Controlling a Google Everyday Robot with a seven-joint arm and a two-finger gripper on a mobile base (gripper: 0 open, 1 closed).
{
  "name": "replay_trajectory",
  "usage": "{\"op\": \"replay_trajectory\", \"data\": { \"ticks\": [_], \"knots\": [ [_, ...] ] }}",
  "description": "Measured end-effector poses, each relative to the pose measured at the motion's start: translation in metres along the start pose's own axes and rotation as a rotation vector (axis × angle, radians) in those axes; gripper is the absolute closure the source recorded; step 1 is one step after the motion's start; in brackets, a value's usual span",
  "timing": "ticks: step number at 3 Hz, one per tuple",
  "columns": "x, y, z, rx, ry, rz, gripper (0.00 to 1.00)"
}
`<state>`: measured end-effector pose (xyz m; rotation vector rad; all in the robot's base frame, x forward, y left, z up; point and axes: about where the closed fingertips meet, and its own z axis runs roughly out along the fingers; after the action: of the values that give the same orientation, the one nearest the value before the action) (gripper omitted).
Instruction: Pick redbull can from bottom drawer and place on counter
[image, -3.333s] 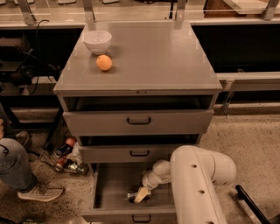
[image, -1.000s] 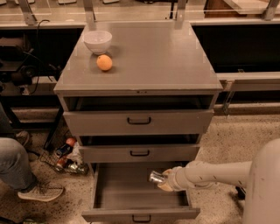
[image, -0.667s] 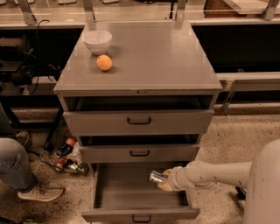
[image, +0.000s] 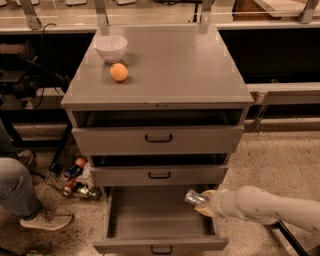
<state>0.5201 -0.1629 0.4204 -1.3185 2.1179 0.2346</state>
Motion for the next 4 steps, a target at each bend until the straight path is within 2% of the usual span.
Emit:
{"op": "replay_trajectory", "data": {
  "ticks": [1,2,3,4],
  "knots": [
    [-0.016,-0.036,-0.103,0.148,-0.001,-0.031,1.00],
    [-0.030,-0.056,-0.159,0.228,0.001,-0.059,1.00],
    [-0.030,-0.056,-0.159,0.228,0.001,-0.059,1.00],
    [-0.037,-0.069,-0.191,0.259,-0.036,-0.040,1.00]
  ]
}}
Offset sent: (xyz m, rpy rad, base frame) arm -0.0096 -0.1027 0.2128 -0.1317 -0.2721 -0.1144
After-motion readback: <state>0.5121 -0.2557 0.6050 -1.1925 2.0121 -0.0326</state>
